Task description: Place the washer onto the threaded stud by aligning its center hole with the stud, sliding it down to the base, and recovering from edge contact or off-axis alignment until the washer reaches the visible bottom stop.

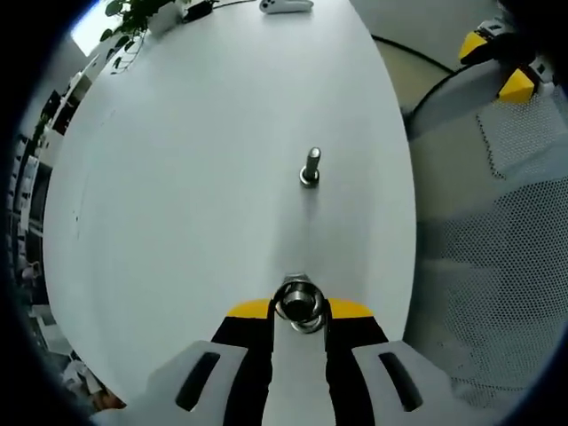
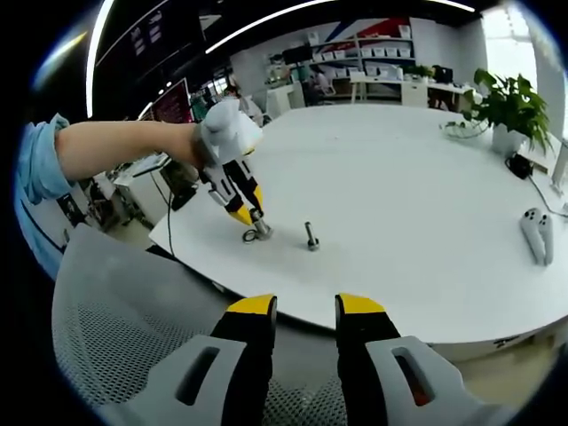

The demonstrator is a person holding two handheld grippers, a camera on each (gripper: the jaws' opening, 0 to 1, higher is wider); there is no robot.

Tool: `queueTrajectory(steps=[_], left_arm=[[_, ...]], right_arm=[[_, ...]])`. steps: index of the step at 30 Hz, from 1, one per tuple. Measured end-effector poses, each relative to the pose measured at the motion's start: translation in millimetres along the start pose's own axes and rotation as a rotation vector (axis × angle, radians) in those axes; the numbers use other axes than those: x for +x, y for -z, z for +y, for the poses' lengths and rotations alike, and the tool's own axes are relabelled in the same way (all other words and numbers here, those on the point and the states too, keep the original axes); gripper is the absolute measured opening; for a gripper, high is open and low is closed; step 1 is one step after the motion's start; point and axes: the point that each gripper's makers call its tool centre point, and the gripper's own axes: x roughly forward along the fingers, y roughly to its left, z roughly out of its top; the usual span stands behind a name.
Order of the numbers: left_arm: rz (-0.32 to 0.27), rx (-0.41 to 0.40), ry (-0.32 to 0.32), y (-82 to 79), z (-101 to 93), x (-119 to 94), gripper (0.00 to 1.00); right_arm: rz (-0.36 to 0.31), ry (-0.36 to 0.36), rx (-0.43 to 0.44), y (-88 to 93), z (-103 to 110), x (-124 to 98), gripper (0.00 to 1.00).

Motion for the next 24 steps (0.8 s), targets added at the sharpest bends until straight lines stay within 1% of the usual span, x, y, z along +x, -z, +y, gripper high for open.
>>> queueTrajectory(steps=[6,9,15,24], left_arm=[[0.007,-0.012,0.006,1.4,0.9,5.9,0.19],[0.006,-0.024,0.006,2.4,1.7,12.4,0.19],[0.023,-0.032,0.015,3.4,-0.2,20.3,0.19],[0.058,0.009,0.021,5.9,-0.4,30.1,0.19]], right_arm=[[0.002,-0.002,-0.001,0.3,0.2,0.0,0.28],[0.001,-0.001,0.0,0.2,0.1,0.0,0.28],[0.004,-0.002,-0.001,0.7,0.3,0.2,0.28],[0.011,-0.003,-0.002,1.6,0.5,0.3,0.28]])
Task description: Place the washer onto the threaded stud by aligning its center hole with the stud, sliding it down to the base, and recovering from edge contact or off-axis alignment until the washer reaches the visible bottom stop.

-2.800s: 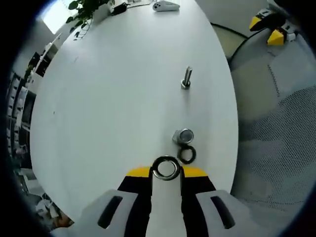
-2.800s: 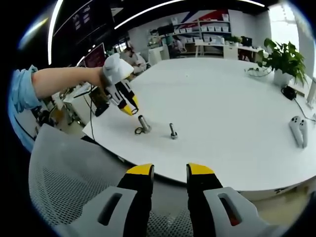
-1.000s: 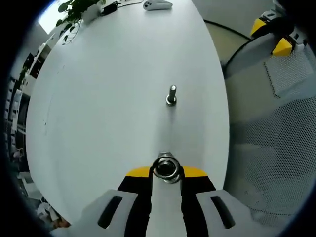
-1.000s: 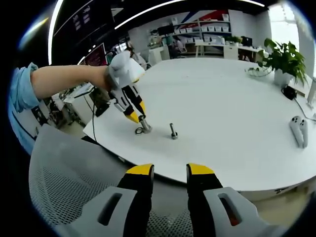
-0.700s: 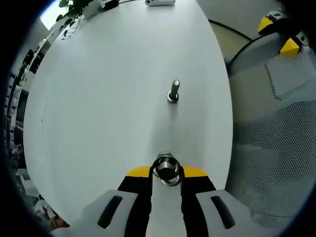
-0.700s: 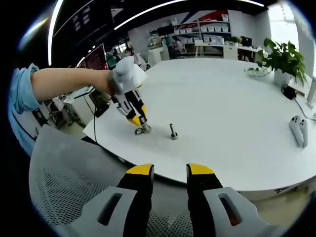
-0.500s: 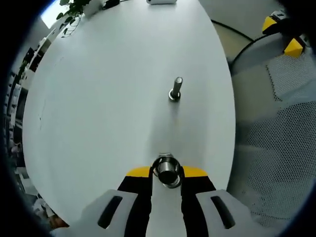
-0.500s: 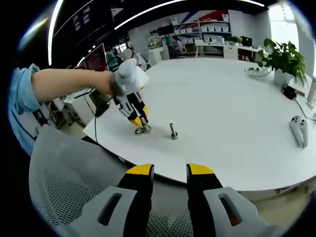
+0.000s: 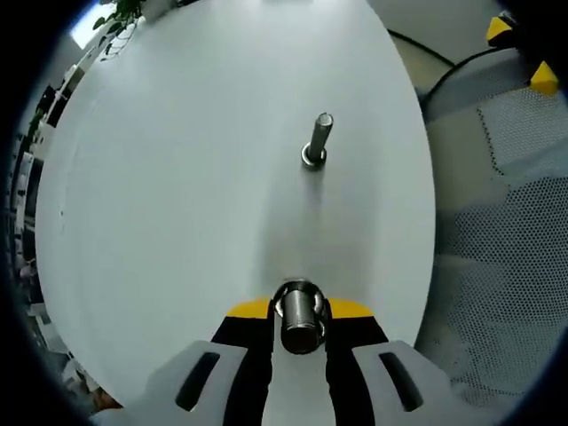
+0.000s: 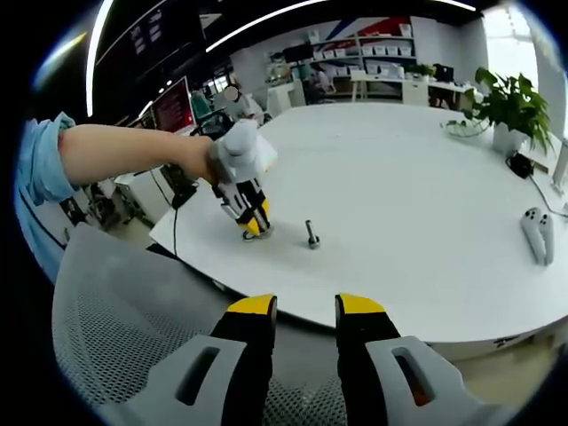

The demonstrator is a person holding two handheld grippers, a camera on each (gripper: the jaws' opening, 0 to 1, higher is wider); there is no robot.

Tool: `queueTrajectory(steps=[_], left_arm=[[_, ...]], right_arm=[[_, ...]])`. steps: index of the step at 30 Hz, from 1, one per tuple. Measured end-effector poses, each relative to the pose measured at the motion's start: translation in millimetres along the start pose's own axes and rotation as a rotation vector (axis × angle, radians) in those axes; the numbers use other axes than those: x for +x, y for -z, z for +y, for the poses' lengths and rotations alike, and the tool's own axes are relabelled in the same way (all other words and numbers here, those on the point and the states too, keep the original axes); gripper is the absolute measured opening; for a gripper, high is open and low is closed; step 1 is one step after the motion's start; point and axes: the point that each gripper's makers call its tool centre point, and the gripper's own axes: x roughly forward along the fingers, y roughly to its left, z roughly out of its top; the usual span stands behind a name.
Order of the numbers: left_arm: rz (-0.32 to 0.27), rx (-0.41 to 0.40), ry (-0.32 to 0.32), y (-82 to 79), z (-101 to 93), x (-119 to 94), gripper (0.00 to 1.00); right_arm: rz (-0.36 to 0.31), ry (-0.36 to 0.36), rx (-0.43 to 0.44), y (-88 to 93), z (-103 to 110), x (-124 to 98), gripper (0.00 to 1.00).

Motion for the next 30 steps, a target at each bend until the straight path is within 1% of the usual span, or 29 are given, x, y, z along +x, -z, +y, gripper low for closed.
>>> queueTrajectory(steps=[1,2,3,5,8,9,12,16,18,21,30], left_arm=[[-0.003,-0.001,0.001,-0.5,0.2,-0.3,0.19],[-0.012,-0.026,0.003,-2.1,0.7,-1.1,0.2],[-0.01,-0.032,0.009,-1.3,0.2,-1.4,0.2],[-0.015,-0.007,0.018,1.2,-0.1,-1.4,0.2],[-0.025,-0.046,0.018,5.7,0.8,-2.1,0.21],[-0.039,-0.042,0.014,5.8,1.6,-3.1,0.22],[-0.042,-0.05,0.016,14.2,0.7,-4.8,0.25],[-0.049,-0.041,0.008,21.7,0.3,-9.8,0.25],[-0.068,-0.032,0.013,23.3,-0.8,-14.7,0.25],[-0.09,-0.049,0.019,26.3,-1.8,-19.8,0.25],[-0.088,-0.044,0.013,37.4,-2.3,-16.7,0.28]], right_arm=[[0.0,0.0,0.0,0.0,0.0,0.0,0.28],[0.002,0.0,0.0,0.2,0.0,0.1,0.28],[0.002,0.0,0.0,0.3,0.0,0.1,0.28],[-0.003,0.006,0.006,-0.5,-1.0,0.0,0.29],[-0.001,0.003,0.003,-0.1,-0.3,0.0,0.29],[-0.001,0.003,0.003,-0.1,-0.3,0.0,0.29],[-0.002,0.003,0.004,-0.1,-0.4,0.1,0.29],[-0.003,0.001,0.002,-0.3,-0.2,0.1,0.29],[-0.004,0.001,0.002,-0.5,-0.2,0.1,0.29],[-0.005,-0.001,0.001,-0.6,0.0,0.0,0.29],[-0.007,-0.003,-0.001,-0.9,0.3,0.1,0.28]])
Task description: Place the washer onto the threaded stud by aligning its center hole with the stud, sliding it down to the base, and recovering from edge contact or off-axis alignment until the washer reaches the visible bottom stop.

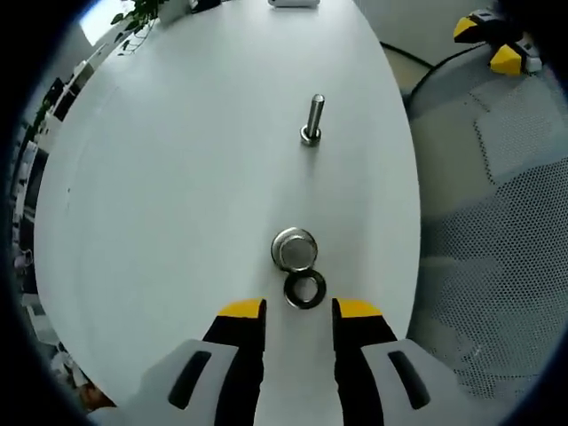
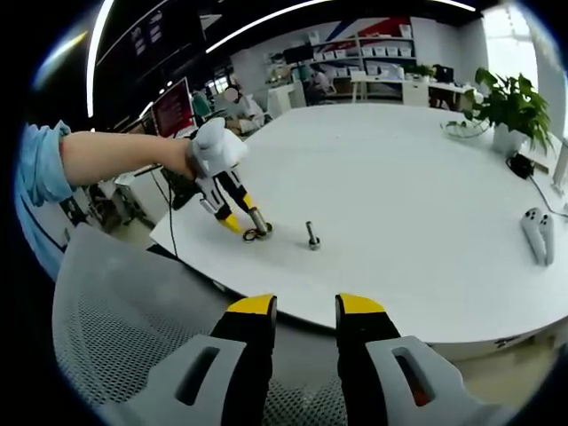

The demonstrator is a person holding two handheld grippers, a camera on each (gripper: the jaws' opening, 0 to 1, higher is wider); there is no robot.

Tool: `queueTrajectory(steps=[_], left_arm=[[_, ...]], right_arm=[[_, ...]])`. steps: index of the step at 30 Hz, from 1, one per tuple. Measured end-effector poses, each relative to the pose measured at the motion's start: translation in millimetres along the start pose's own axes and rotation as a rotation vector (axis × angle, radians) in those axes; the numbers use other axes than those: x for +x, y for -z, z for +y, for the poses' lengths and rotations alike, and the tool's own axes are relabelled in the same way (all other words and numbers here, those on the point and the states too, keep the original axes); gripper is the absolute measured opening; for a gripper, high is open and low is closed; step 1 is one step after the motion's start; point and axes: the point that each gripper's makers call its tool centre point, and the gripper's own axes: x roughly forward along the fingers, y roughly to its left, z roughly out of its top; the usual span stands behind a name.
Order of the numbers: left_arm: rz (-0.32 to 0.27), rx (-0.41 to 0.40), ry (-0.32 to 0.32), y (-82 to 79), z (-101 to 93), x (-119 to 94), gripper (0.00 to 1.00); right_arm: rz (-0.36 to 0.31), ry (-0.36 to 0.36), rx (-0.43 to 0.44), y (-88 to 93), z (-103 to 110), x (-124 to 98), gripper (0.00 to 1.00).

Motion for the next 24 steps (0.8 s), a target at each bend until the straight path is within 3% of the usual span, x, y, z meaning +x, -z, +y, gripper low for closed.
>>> queueTrajectory(steps=[8,24], left_arm=[[-0.023,0.014,0.043,-2.5,-9.4,7.5,0.32],[0.0,0.046,0.033,1.4,-12.4,26.1,0.34]], right_arm=[[-0.005,-0.005,-0.007,-0.7,1.0,-0.2,0.28],[-0.004,-0.005,-0.002,-0.7,0.9,0.0,0.28]])
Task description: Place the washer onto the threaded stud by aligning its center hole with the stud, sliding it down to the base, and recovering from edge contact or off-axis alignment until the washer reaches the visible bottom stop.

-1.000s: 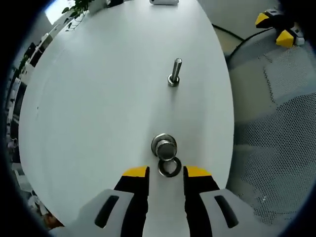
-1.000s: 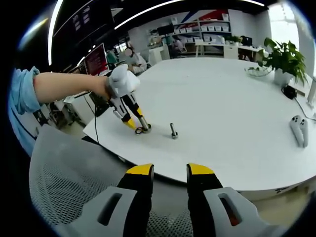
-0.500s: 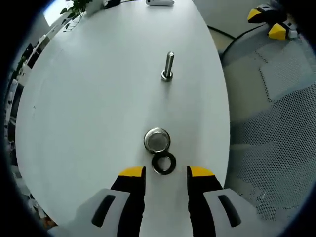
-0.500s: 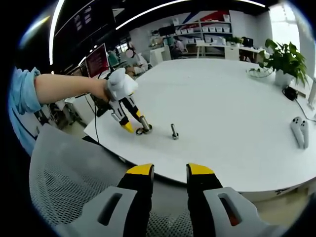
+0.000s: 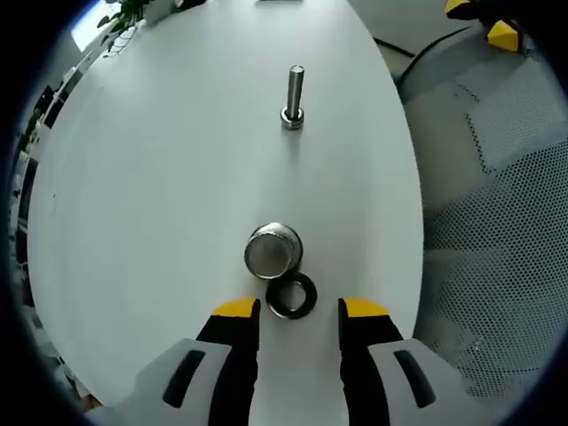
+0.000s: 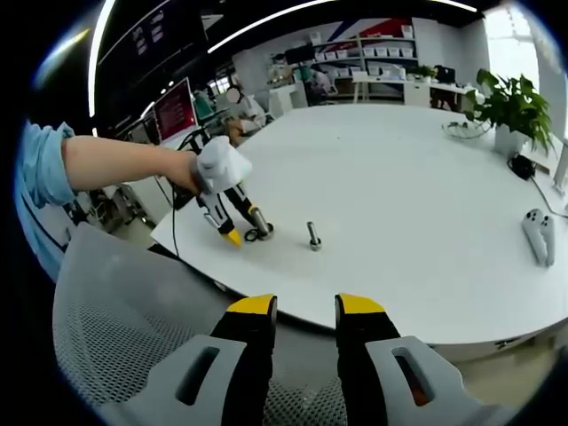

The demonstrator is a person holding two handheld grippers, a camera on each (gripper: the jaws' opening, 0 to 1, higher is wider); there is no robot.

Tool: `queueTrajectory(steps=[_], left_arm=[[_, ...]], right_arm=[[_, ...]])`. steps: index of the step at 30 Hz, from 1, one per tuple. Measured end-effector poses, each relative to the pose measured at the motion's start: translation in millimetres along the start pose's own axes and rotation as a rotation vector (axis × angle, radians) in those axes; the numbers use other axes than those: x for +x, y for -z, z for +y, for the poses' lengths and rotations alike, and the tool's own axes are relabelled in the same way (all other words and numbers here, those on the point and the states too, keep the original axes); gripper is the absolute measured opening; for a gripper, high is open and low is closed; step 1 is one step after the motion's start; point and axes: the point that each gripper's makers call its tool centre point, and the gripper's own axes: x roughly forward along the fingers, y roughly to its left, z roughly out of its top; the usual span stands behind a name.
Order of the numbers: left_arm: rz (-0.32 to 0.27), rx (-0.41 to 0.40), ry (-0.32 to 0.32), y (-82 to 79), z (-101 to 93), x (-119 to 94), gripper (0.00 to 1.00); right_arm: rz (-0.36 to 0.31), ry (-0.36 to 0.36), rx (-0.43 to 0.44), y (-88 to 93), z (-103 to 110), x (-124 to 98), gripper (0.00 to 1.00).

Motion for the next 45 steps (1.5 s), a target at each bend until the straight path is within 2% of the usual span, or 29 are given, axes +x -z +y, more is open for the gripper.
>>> queueTrajectory(steps=[6,11,13,20,26,45], left_arm=[[0.002,0.007,-0.015,-1.4,2.1,1.0,0.33],[0.061,0.149,-0.092,1.1,8.0,2.2,0.26],[0.06,0.107,-0.081,0.3,5.6,2.5,0.26],[0.086,0.113,-0.084,0.6,4.8,2.3,0.26],[0.095,0.115,-0.086,1.4,2.4,0.8,0.2],[0.061,0.091,-0.076,0.8,2.8,1.0,0.21]], right_arm=[[0.001,0.001,0.002,0.1,-0.5,0.2,0.28],[0.003,0.002,0.002,0.5,-0.9,0.3,0.28],[0.004,0.003,0.002,0.7,-1.0,0.2,0.28],[0.005,0.003,0.002,1.1,-0.8,0.1,0.28],[0.001,0.004,0.004,0.6,-0.9,0.0,0.28],[-0.001,0.005,0.004,0.3,-0.7,-0.2,0.28]])
